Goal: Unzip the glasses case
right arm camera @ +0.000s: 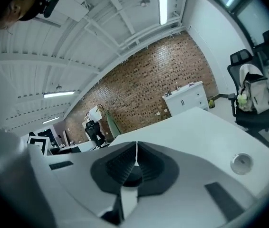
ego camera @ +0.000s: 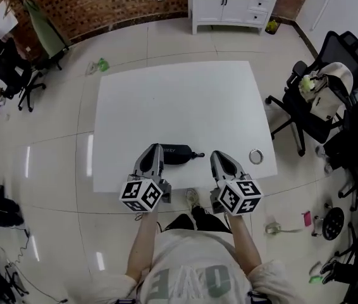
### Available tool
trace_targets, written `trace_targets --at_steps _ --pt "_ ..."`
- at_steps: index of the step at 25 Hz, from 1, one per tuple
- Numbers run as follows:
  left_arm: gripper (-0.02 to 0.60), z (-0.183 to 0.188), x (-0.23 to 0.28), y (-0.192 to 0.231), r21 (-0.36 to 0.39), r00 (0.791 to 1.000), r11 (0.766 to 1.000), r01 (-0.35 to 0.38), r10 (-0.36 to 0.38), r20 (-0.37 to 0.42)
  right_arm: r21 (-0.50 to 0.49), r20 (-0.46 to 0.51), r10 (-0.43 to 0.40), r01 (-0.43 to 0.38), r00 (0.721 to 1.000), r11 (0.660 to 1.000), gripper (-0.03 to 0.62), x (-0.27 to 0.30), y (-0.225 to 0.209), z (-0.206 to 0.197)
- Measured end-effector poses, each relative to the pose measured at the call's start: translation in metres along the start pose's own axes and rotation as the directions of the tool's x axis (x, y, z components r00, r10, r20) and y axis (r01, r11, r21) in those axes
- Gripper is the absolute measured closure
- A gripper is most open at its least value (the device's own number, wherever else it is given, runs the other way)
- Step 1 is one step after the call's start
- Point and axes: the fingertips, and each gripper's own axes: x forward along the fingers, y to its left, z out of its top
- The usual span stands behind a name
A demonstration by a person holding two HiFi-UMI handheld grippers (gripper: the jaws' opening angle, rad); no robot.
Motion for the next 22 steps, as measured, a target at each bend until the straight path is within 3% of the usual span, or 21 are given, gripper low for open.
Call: trace_targets --at_steps 7,10,22 --pt "0.577 -0.038 -0.126 -0.04 0.037 0.998 0.997 0.065 -0.065 -0.012 -0.02 0.006 -0.008 0.008 1.0 1.0 0.594 -0.118 0.048 -0.058" --pt "0.577 -0.042 -0.185 -0.061 0.061 0.998 0.996 0.067 -0.066 -0.014 0.033 0.034 0.008 -0.009 0.999 0.999 0.594 -0.168 0.077 -0.076" --pt "0.577 -0.066 -0.42 -0.148 0.058 0.994 0.996 0.07 -0.075 0.084 -0.026 0.139 0.084 -0.082 0.987 0.996 0.594 -0.377 0.165 -0.144"
